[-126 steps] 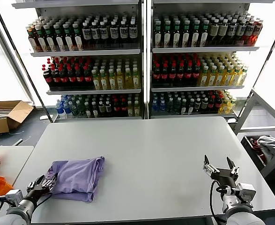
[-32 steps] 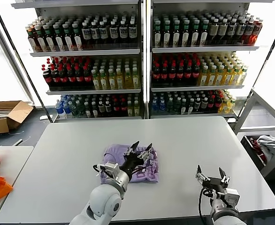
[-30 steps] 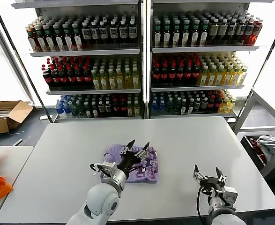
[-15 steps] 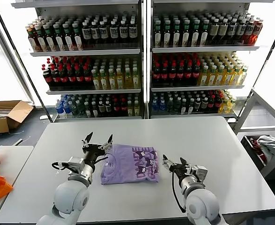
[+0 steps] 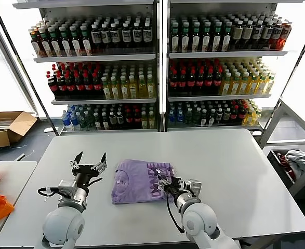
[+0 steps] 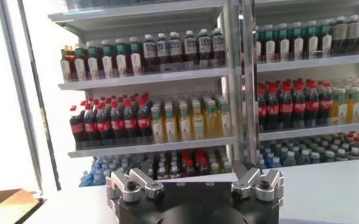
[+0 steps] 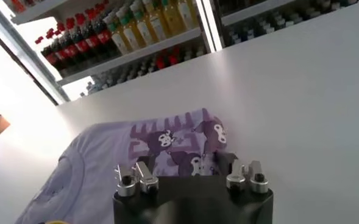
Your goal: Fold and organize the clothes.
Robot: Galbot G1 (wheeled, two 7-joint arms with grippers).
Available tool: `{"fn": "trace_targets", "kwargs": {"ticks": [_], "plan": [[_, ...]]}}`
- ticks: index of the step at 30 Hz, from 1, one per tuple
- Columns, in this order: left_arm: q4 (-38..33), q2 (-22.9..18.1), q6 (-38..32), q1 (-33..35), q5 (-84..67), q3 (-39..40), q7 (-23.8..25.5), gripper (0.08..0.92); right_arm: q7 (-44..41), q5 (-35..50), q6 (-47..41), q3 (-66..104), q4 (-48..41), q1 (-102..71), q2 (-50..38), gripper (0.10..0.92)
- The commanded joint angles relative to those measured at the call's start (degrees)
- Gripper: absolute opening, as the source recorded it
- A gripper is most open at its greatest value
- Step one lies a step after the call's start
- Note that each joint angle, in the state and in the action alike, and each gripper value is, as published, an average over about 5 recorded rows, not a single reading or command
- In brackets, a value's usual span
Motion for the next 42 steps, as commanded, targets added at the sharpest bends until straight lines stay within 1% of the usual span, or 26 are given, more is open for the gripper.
{"fn": "trace_targets", "kwargs": {"ticks": [1,4,8,10,12,15,18,20,22,25,29,37,42], "plan": [[-0.83,0.73,0.25,2.09,0.48,-2.2,-0.24,0.823,1.03,0.98,-0.42,-1.61,-0.72,0.25,-1.19,0.626],[-1.01,0.69,0.27,2.34,0.44,-2.16,-0.24,0.823,1.16,0.41,-0.43,-0.35,0.56,-0.79,-1.79,0.606],[-0.84,0.08,0.24,2.3,0.42,-1.77,-0.22,0.823,1.73,-0.43,-0.47,1.72,2.57,-1.94,-2.32,0.613],[-0.46,-0.33,0.22,2.11,0.47,-1.44,-0.23,0.823,1.79,-0.64,-0.48,2.7,3.68,-2.64,-2.85,0.627],[-0.19,-0.67,0.23,1.85,0.49,-1.02,-0.24,0.823,1.75,-0.98,-0.48,3.33,4.21,-3.41,-3.47,0.661],[-0.23,-0.88,0.38,1.42,0.45,-0.57,-0.27,0.823,1.48,-1.99,-0.47,3.29,3.4,-4.28,-3.93,0.721],[-0.54,-0.87,0.62,1.24,0.38,-0.57,-0.39,0.823,1.0,-3.35,-0.45,2.63,2.02,-4.55,-3.62,0.758],[-0.89,-0.99,0.72,1.44,0.35,-0.6,-0.47,0.823,0.79,-3.86,-0.44,2.41,1.61,-4.55,-3.29,0.775],[-1.22,-1.31,0.74,1.83,0.37,-0.54,-0.49,0.823,0.73,-4.02,-0.43,2.42,1.56,-4.54,-3.13,0.769],[-1.62,-2.04,0.72,2.34,0.43,-0.46,-0.51,0.823,0.58,-4.24,-0.41,2.61,1.6,-4.83,-3.28,0.702],[-1.96,-2.63,0.62,2.95,0.4,-0.55,-0.46,0.822,0.42,-5.4,-0.43,2.4,1.22,-5.44,-3.44,0.589],[-2.37,-2.64,0.55,3.32,0.15,-0.7,-0.45,0.822,1.17,-6.31,-0.4,2.35,0.86,-5.0,-2.87,0.372],[-2.12,-2.37,0.47,3.5,0.13,-0.66,-0.41,0.823,1.44,-6.32,-0.37,3.51,1.69,-4.82,-4.26,0.225]]}}
